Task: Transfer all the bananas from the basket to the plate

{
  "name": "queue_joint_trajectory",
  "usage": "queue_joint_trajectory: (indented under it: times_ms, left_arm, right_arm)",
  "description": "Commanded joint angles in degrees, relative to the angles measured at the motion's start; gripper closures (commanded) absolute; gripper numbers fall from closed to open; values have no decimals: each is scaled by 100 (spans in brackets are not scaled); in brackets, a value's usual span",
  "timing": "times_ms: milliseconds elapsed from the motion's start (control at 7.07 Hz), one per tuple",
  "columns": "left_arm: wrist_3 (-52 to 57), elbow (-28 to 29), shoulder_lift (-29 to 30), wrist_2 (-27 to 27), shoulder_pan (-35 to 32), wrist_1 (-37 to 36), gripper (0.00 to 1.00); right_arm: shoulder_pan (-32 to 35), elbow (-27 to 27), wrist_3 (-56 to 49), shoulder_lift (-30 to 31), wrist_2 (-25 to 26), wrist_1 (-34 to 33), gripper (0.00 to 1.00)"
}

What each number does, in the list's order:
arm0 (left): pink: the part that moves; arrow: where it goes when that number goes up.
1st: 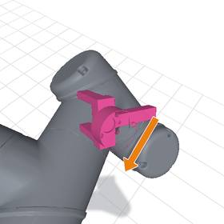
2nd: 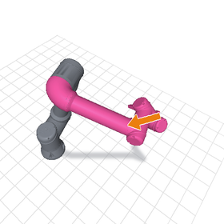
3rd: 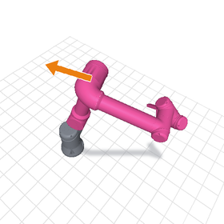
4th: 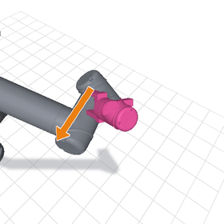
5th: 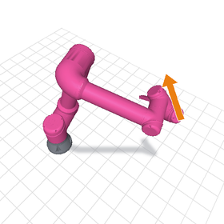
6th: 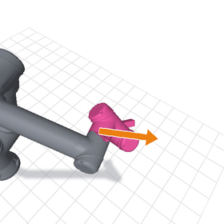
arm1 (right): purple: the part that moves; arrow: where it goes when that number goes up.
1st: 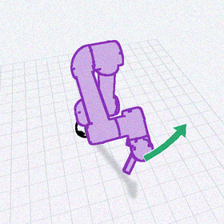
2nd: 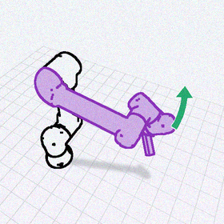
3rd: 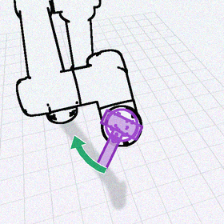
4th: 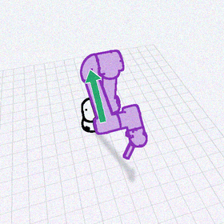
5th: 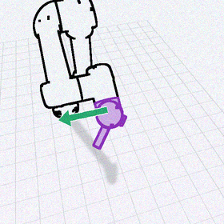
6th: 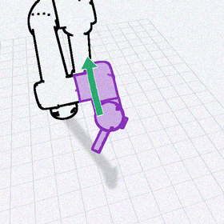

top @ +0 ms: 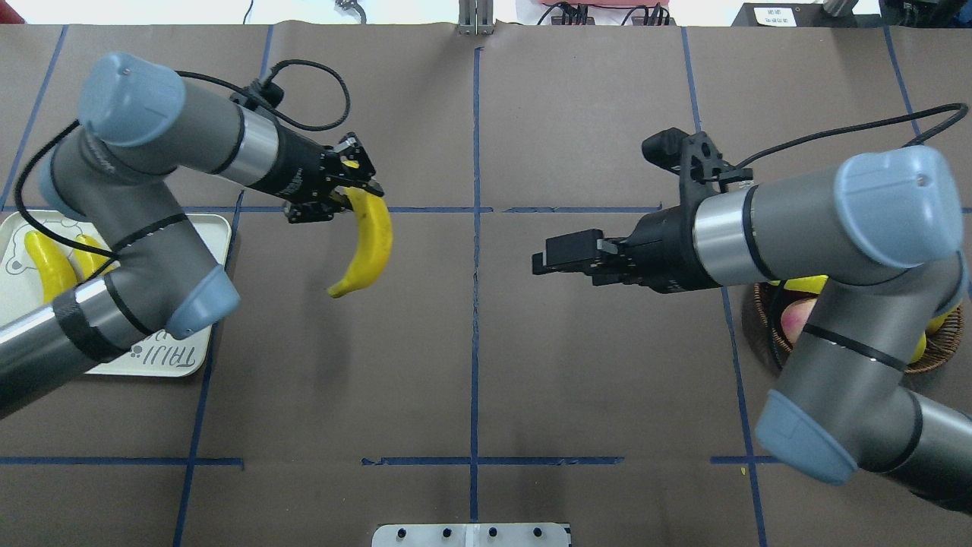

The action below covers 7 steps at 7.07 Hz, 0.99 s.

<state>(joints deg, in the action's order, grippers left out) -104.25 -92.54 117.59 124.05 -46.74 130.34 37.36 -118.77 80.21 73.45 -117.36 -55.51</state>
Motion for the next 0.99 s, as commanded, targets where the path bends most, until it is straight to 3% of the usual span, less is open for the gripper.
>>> queue_joint_trajectory:
  times_ms: [0, 283, 707, 848]
  left_arm:
    - [1409, -184, -1248, 269, -590, -53, 100]
    - [2257, -352, -2123, 199, -810, -62, 100]
    - [2548, -318, -2433, -162, -776, -62, 96]
    - [2689, -291, -2573, -231, -758, -62, 29]
  right_arm:
    - [577, -155, -163, 763, -366, -101, 0]
    - [833, -41, -1475, 1502, -332, -257, 0]
    - [1036, 196, -2009, 1567, -358, -408, 0]
    - [1062, 223, -2036, 1593, -375, -400, 0]
